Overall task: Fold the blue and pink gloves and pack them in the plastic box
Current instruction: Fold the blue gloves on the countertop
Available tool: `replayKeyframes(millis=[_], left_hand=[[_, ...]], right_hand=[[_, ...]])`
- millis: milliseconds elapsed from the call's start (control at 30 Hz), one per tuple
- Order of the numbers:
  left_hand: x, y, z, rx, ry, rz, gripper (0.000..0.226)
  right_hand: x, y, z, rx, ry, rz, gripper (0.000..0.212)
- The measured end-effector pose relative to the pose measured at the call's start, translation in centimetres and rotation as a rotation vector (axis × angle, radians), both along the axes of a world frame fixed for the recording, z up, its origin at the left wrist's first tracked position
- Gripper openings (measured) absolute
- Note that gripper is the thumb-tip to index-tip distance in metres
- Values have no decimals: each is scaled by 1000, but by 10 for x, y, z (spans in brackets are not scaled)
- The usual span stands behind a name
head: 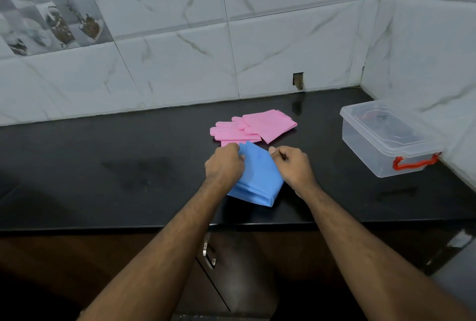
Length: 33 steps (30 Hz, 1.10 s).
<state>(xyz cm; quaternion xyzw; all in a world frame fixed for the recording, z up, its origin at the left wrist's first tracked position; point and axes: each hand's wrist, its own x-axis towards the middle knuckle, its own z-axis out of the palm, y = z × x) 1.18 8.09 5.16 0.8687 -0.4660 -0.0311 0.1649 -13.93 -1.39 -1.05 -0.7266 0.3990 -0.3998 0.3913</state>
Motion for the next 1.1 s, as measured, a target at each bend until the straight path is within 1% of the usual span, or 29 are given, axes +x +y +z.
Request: replayKeyframes(millis=[67,133,200,233,300,367,433,500,600,667,733,800,867,1000,1067,1100], left_hand=[[3,1,-10,2,-37,4,13],[6,2,-17,-25,-73,9,15],[8,1,-21,-75,-108,3,17],[9,-1,-21,-100,-121,-5,16],[11,-2,-22,-109,-158,-32,13],[14,-3,-28,-67,-193,-49,24],[16,0,-35,-57,-158,-28,29],[17,3,-44,-91,-109,-13,30],[18,7,-51,-146,-59,-9,30],[18,8,-54,-166,-65,-3,31],[17,7,-57,-186,-104,-3,35],[16,5,-59,-185,-152,-33,42],[18,3,-60,-161,-163,-70,47],[26,1,-52,-52,-178,-110,49],[26,3,-44,-46,-286,-96,47],[25,5,-39,-80,-357,-77,44]], right_hand=[[0,3,0,-35,59,0,49],[-1,5,0,-66,101,5,36],[-1,4,2,-55,85,21,20],[-1,4,2,-49,75,33,18],[-1,3,2,-48,81,49,17],[-1,4,1,-60,74,44,15],[-1,4,0,-87,60,20,13],[-1,6,2,-129,69,5,13],[-3,16,2,-289,158,-47,18],[-7,31,1,-411,207,-61,29],[-8,47,0,-526,280,6,43],[-5,60,-3,-615,424,113,52],[-1,67,-6,-598,557,185,56],[2,62,-7,-448,717,223,66],[5,60,-7,-418,803,243,69],[6,59,-7,-404,828,250,70]])
